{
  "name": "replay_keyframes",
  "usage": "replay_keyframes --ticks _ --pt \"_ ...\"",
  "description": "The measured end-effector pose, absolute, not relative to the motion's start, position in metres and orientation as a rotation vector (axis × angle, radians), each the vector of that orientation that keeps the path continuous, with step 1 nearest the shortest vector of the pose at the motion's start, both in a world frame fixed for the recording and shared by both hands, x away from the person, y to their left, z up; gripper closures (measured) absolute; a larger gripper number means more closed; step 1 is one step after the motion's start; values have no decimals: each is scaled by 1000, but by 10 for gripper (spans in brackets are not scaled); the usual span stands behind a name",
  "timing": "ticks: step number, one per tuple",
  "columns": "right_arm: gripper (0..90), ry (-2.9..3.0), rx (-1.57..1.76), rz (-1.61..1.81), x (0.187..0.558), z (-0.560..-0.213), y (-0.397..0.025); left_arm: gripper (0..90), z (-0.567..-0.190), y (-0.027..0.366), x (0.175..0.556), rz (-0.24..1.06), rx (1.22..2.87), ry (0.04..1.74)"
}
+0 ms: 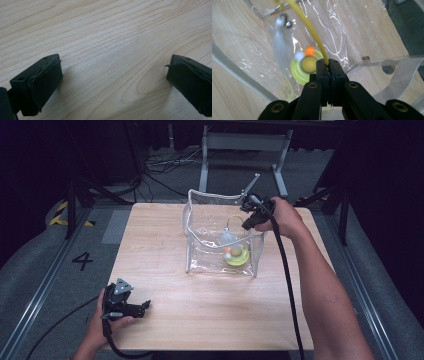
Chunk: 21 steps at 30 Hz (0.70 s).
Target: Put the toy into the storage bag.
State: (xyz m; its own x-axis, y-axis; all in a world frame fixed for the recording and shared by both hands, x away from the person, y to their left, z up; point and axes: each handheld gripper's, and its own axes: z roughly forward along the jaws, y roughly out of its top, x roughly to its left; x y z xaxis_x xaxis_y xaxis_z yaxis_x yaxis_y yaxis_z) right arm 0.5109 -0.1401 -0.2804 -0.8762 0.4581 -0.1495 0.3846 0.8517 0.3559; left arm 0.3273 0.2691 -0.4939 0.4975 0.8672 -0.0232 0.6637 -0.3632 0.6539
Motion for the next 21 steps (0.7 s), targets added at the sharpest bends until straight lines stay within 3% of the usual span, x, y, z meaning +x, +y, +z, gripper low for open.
replay_keyframes --ticks 10,21 --pt "872 2820 654 455 510 -287 -142 5 -494 269 327 438 2139 1251" --pt "762 2764 662 523 505 -279 -149 6 -494 269 327 438 2139 1252"
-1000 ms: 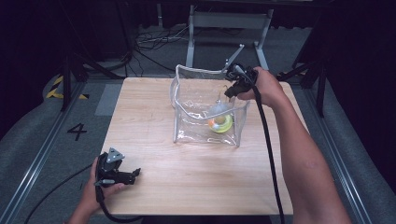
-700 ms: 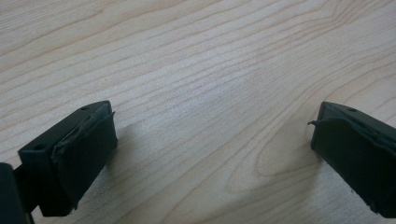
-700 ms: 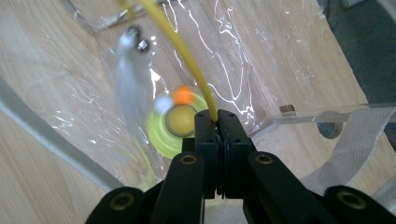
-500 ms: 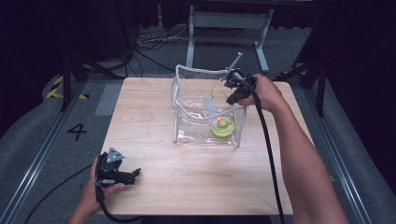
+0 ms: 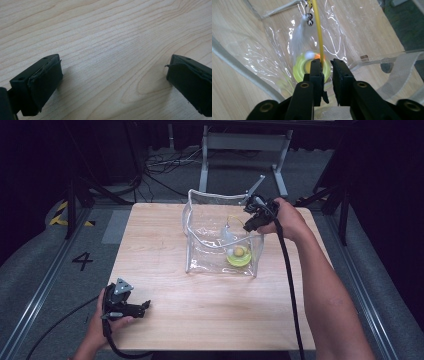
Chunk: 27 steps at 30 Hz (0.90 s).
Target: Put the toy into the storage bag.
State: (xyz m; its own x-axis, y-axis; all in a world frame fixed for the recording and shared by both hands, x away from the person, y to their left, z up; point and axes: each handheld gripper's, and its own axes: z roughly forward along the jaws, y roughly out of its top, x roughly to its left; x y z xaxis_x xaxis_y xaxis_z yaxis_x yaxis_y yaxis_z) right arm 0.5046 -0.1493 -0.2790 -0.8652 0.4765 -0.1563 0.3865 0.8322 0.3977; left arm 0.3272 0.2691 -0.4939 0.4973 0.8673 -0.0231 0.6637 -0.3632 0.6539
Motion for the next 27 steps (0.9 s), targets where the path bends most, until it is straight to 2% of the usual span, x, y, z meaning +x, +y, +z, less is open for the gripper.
replay_keyframes --ticks 13,27 --pt "703 2686 650 661 489 -260 -161 5 -494 269 327 438 2140 1252" --pt "535 2563 643 735 463 -242 -177 5 -494 269 327 438 2139 1251"
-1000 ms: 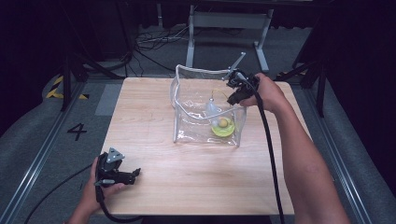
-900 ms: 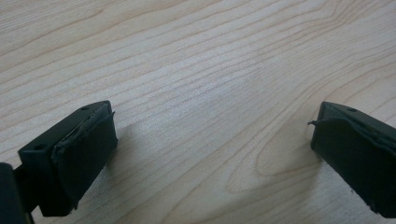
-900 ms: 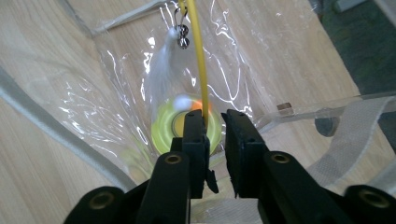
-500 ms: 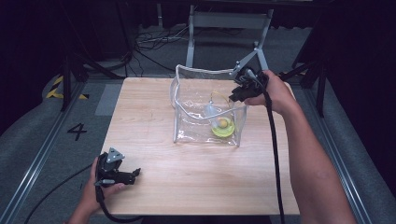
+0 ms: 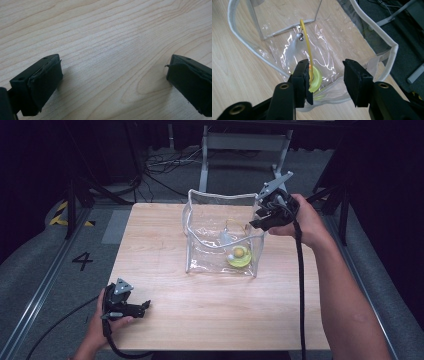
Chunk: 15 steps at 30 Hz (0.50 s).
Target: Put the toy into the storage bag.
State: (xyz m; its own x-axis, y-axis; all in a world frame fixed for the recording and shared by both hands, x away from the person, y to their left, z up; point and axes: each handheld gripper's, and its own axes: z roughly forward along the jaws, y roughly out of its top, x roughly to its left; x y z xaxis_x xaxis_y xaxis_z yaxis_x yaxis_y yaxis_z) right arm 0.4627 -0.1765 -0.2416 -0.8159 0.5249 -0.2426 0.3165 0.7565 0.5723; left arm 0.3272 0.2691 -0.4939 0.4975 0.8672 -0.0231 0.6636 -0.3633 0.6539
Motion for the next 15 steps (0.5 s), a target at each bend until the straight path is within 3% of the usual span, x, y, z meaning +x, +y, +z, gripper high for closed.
replay_keyframes --ticks 15 --pt "333 2437 671 798 434 -242 -210 5 -494 269 327 439 2139 1252"
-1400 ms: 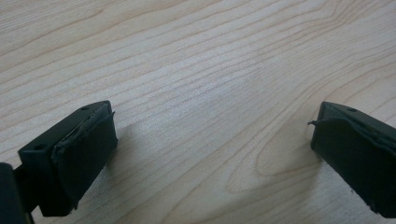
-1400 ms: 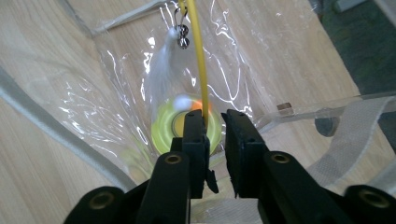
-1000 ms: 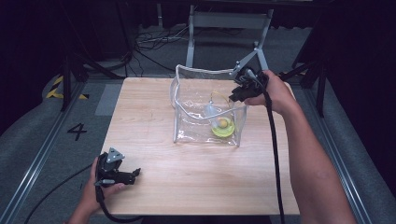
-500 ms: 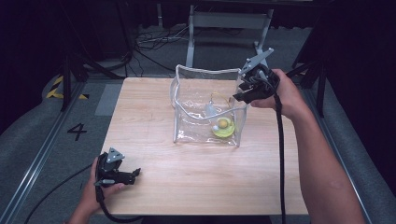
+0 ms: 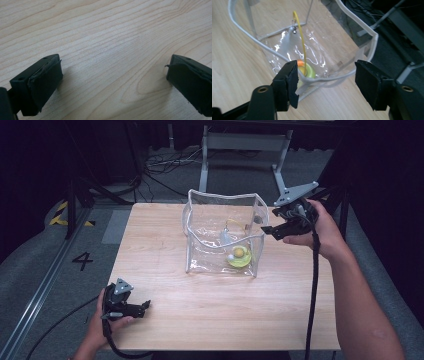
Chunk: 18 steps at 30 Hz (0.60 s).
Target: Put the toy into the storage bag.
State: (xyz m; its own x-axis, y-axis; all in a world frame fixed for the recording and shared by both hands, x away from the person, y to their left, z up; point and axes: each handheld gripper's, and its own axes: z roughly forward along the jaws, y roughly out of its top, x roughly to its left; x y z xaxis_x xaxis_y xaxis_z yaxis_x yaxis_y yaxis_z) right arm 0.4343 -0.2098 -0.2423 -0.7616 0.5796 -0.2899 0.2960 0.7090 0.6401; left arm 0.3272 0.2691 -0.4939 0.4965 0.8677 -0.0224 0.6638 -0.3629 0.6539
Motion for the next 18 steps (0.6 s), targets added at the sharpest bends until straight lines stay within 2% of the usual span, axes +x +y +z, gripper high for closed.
replay_keyframes --ticks 18 --pt "254 2347 676 775 406 -268 -251 5 -494 270 327 430 2144 1250"
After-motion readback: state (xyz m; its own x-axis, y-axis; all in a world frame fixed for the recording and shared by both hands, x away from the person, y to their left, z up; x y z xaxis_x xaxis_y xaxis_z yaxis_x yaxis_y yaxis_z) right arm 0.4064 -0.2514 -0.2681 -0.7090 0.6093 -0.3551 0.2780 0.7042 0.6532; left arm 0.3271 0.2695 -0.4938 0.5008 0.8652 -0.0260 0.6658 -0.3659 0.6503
